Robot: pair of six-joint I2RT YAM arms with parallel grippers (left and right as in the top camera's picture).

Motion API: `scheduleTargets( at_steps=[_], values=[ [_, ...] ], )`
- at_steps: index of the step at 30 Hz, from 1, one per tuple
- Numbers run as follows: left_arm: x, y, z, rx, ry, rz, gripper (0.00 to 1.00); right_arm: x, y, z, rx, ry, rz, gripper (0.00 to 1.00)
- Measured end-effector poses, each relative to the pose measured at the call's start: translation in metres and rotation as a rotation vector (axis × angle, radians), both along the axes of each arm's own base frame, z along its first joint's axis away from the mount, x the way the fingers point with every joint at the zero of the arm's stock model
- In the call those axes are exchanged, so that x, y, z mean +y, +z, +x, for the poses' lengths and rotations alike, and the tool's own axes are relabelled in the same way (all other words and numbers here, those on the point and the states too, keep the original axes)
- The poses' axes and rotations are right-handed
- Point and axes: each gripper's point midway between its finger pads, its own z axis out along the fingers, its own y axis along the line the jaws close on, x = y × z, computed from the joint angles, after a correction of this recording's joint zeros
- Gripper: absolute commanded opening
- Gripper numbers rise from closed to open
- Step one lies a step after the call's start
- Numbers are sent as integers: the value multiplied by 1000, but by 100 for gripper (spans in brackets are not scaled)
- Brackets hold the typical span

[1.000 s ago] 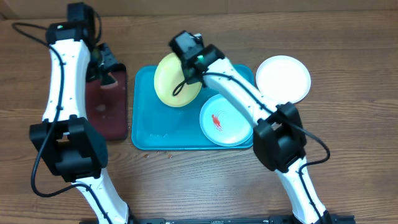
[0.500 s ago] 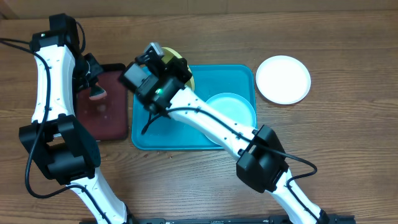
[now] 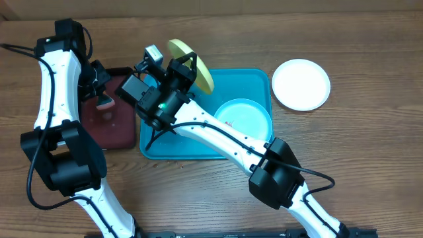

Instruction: Clean dirty plates on tray and stack at the side

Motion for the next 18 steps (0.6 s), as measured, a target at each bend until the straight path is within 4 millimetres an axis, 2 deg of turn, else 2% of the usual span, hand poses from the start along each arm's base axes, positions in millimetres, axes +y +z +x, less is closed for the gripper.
scheduleTargets(
  at_steps=[2, 4, 6, 8, 11, 13, 18],
  values=[
    [0, 0, -1, 2, 0, -1, 4, 9, -28, 1, 157, 82, 62, 4],
    [0, 0, -2, 6, 0, -2, 4, 8, -44, 6, 240, 102, 128, 4],
    [0, 0, -2, 7, 0, -2, 4, -2, -53, 16, 273, 77, 210, 4],
    [0, 0, -2, 7, 0, -2, 4, -21, -61, 30, 307, 25, 302, 4],
    [0, 0, -2, 7, 0, -2, 4, -61, -79, 50, 400, -68, 447, 4],
    [0, 0, -2, 7, 0, -2, 4, -95, -93, 63, 496, -134, 576, 4],
    [0, 0, 0, 0, 0, 0, 4, -207, -116, 82, 699, -340, 937, 4]
  ],
)
